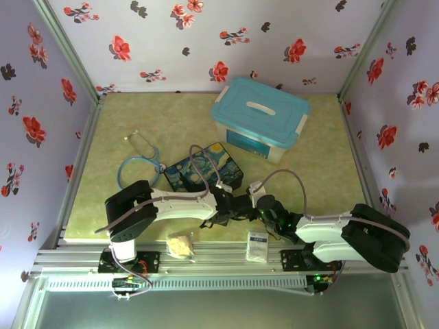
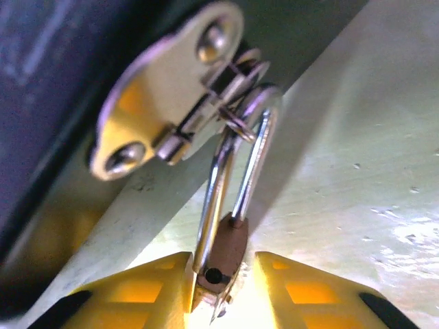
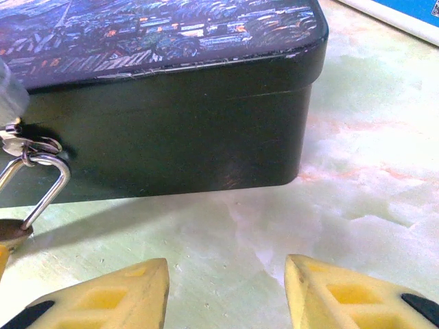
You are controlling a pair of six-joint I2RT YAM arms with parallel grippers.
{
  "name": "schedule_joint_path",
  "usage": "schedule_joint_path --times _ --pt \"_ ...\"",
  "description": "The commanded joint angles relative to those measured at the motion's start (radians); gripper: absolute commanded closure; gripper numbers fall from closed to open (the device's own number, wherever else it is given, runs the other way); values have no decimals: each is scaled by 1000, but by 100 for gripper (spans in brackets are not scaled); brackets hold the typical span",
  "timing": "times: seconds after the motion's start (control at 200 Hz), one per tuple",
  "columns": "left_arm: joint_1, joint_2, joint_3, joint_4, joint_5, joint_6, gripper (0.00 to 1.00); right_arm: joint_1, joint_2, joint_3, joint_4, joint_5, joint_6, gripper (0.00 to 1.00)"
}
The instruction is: Unlock the padlock with the key
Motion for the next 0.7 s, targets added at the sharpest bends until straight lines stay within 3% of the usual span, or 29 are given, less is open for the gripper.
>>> schedule_joint_path --times 0.0,0.34,0.695 --pt "-7 -41 23 31 40 22 73 -6 -15 -12 24 18 12 51" --pt "-7 -95 24 11 32 28 69 -5 -21 -6 10 11 30 50" --pt "30 -319 -134 168 40 30 60 -5 -156 143 -352 -8 287 47"
